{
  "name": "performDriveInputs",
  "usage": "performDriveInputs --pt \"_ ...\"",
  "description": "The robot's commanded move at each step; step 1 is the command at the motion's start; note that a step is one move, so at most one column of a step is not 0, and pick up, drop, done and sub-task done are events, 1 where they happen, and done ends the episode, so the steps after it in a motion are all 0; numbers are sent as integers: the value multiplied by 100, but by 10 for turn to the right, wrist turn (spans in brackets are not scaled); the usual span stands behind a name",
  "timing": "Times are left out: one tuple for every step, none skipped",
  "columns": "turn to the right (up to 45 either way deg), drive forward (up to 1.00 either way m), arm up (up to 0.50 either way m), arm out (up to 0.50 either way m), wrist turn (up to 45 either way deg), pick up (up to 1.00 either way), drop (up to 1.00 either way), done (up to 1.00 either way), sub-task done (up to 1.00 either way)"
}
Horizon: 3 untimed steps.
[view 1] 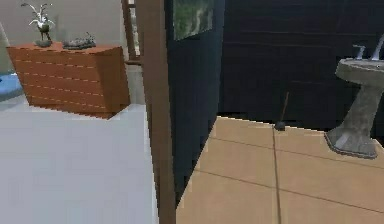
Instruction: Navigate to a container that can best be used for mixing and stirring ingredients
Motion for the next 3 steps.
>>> performDriveInputs --pt "0 15 0 0 0 0 0 0 0" --pt "-240 0 0 0 0 0 0 0 0" --pt "0 25 0 0 0 0 0 0 0"
